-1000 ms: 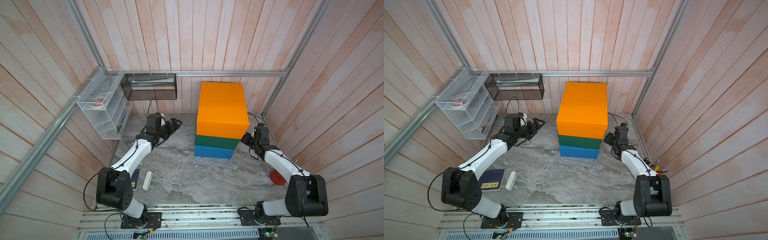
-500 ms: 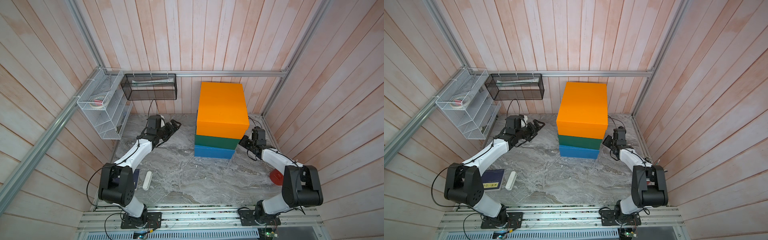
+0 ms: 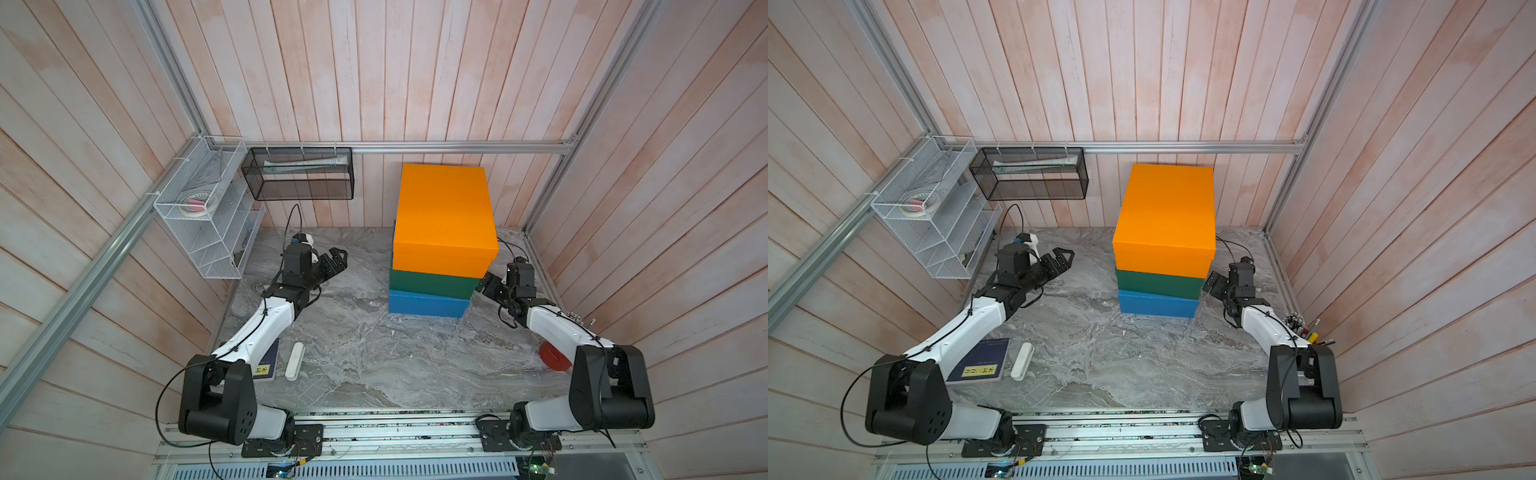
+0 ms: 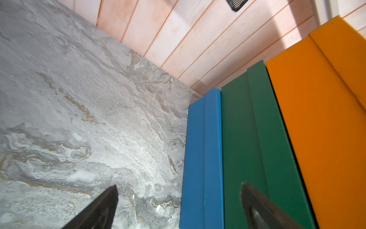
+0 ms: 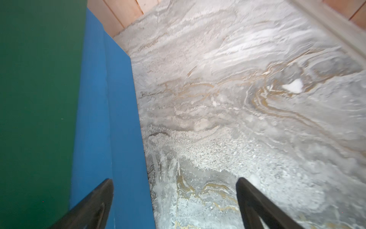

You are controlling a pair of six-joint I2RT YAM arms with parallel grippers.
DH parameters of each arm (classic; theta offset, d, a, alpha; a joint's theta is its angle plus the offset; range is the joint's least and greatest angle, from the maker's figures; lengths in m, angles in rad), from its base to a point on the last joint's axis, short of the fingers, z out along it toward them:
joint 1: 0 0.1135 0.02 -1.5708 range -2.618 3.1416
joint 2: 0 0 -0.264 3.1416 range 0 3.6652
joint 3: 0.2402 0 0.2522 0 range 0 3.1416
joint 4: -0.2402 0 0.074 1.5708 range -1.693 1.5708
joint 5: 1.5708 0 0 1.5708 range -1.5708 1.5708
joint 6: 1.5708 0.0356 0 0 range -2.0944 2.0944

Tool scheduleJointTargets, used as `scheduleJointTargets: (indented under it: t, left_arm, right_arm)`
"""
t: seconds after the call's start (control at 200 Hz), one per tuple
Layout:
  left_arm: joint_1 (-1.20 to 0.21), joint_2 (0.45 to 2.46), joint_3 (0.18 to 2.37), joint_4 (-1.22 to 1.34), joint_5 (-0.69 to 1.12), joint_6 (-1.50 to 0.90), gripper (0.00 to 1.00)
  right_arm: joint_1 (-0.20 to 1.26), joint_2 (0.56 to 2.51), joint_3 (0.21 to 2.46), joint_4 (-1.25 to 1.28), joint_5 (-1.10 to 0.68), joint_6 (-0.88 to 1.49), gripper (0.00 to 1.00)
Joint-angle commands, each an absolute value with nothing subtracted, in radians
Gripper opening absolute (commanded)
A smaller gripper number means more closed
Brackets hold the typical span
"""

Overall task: Stack the shoeboxes
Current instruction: Reset both arms

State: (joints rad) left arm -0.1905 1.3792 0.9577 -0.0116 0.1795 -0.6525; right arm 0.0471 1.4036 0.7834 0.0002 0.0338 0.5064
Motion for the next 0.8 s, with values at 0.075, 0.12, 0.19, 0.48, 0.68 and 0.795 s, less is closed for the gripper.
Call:
scheduleJointTargets:
  t: [0.075,0.12,0.19,0.48,0.68,0.795]
  left_arm:
    - [-0.188,1.245,0.826,0.213,0.068,-0.524,1.0]
    - [-0.19,1.215,0.805,0.235,0.045,-0.503,1.0]
    - [-0.19,1.175,0.773,0.255,0.005,-0.477,1.0]
    - [-0.189,1.129,0.743,0.176,-0.093,-0.408,1.0]
    - [-0.189,1.082,0.669,0.222,-0.135,-0.345,1.0]
    - [-0.189,1.063,0.613,0.288,-0.182,-0.302,1.0]
  right_arm:
    - [0.046,1.312,0.743,-0.032,0.135,0.449,0.98]
    - [0.052,1.285,0.732,-0.031,0.15,0.441,0.98]
    - [0.057,1.243,0.71,-0.028,0.162,0.43,0.98]
    - [0.1,1.01,0.569,0.043,0.15,0.352,0.98]
    - [0.165,0.787,0.465,0.183,0.143,0.252,0.98]
    - [0.172,0.686,0.403,0.308,0.176,0.278,0.98]
